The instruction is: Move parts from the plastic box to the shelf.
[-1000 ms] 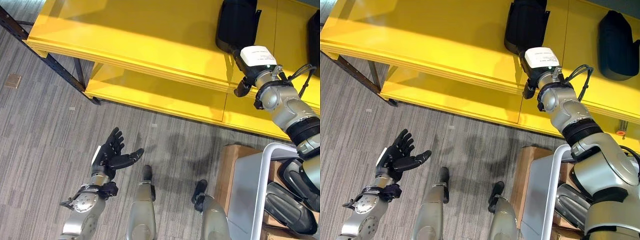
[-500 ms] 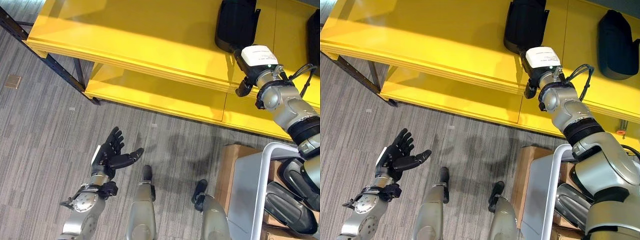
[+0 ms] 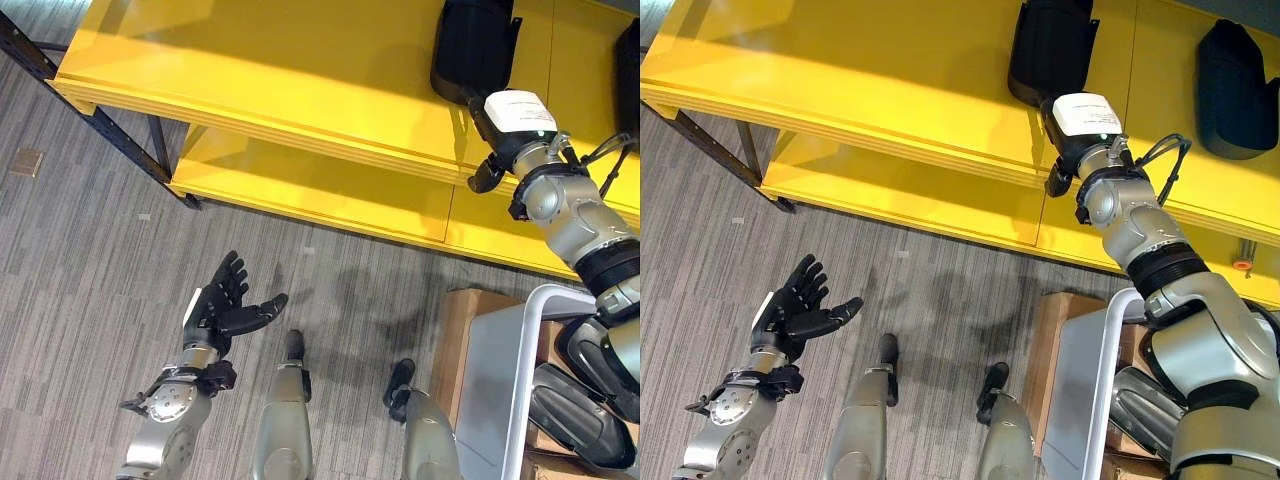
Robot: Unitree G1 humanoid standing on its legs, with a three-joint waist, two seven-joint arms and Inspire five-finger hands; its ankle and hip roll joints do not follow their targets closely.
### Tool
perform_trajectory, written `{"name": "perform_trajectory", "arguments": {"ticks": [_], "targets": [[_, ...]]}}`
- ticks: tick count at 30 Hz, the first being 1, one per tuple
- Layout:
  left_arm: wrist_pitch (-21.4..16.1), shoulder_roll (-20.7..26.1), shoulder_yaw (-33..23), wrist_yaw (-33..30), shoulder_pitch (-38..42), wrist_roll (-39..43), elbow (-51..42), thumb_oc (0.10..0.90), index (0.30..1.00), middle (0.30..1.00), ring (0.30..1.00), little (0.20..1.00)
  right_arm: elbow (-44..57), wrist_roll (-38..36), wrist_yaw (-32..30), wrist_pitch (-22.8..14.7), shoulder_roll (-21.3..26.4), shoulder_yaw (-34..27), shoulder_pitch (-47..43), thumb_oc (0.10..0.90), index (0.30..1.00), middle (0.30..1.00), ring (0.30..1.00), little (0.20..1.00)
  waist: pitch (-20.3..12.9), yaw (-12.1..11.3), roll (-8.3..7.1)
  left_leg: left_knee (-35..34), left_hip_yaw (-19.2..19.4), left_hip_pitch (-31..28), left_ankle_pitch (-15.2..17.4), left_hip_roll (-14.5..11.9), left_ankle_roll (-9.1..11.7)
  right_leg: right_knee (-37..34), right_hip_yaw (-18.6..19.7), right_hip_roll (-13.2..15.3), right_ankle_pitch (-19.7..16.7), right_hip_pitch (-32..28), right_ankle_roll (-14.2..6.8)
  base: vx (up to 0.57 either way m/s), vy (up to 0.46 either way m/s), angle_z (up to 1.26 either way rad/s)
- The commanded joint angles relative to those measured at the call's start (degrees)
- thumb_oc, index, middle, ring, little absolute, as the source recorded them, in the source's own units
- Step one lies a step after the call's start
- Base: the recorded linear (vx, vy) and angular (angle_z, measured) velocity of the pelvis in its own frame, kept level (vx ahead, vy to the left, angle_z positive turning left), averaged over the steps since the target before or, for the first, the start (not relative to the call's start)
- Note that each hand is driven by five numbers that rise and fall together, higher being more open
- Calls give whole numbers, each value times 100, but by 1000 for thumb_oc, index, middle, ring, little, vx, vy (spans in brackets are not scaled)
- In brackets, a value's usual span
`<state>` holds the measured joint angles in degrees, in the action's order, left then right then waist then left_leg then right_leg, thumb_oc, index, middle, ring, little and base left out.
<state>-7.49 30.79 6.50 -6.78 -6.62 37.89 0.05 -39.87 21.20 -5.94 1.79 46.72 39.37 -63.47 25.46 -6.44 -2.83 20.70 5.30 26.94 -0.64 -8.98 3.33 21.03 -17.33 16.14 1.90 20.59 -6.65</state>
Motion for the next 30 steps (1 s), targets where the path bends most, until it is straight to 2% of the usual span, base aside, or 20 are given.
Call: {"name": "perform_trajectory", "arguments": {"ticks": [1, 8, 12, 14, 19, 22, 26, 30], "targets": [[-487, 232, -296, -26, -35, -54, -539, 900, 1000, 1000, 1000, 1000, 597, -261, -366, -9, 456, -453, -165, 900, 1000, 1000, 1000, 1000, -246, 76, -94, 354, -131, -148, 564, -269, 17, 73, 145, -111, 66, 15, 16, 0, 0, 0], [-446, 137, -478, -101, -64, -158, -494, 900, 1000, 1000, 1000, 1000, 1633, -399, -342, -80, 535, -1308, 925, 900, 1000, 1000, 1000, 1000, -253, 166, -135, 418, -117, -162, 627, -273, -1, 115, 158, -105, 74, 5, 5, 0, 0, 0], [-410, 82, -545, -146, -59, -230, -472, 900, 1000, 1000, 1000, 1000, 2238, -431, -299, -148, 411, -1901, 1771, 900, 1000, 1000, 1000, 1000, -294, 218, -172, 477, -123, -156, 668, -276, -18, 137, 174, -103, 90, -8, 3, 0, 0, 0], [-385, 26, -582, -178, -44, -300, -463, 900, 1000, 1000, 1000, 1000, 2691, -570, -282, -217, 174, -2338, 2449, 900, 1000, 1000, 1000, 1000, -309, 258, -197, 524, -128, -160, 696, -286, -29, 158, 172, -103, 106, -37, 0, 0, 0, 0], [-345, -19, -614, -188, -53, -351, -459, 900, 1000, 1000, 1000, 1000, 3117, -640, -236, -290, -32, -2678, 3049, 900, 1000, 1000, 1000, 1000, -346, 279, -226, 573, -135, -161, 729, -285, -40, 186, 175, -96, 123, -61, -7, -1, 1, -1], [-313, -91, -664, -185, -95, -411, -482, 900, 1000, 1000, 1000, 1000, 3606, -886, -261, -451, -292, -3090, 3668, 900, 1000, 1000, 1000, 1000, -383, 338, -260, 566, -139, -201, 741, -277, -51, 153, 165, -90, 105, -124, -24, 0, 0, 0], [-294, -165, -722, -220, -147, -447, -510, 900, 1000, 1000, 1000, 1000, 3989, -506, -426, -442, -458, -3508, 4138, 900, 1000, 1000, 1000, 1000, -437, 378, -280, 490, -132, -259, 730, -262, -61, 102, 175, -90, 82, -181, -50, 0, 0, 0], [-258, -363, -679, -174, -294, -498, -586, 900, 1000, 1000, 1000, 1000, 4750, -671, -610, -720, -997, -4169, 5083, 900, 1000, 1000, 1000, 1000, -567, 514, -297, 196, -116, -442, 626, -220, -85, -185, 176, -94, -13, -399, -88, 7, 10, 4]]}}
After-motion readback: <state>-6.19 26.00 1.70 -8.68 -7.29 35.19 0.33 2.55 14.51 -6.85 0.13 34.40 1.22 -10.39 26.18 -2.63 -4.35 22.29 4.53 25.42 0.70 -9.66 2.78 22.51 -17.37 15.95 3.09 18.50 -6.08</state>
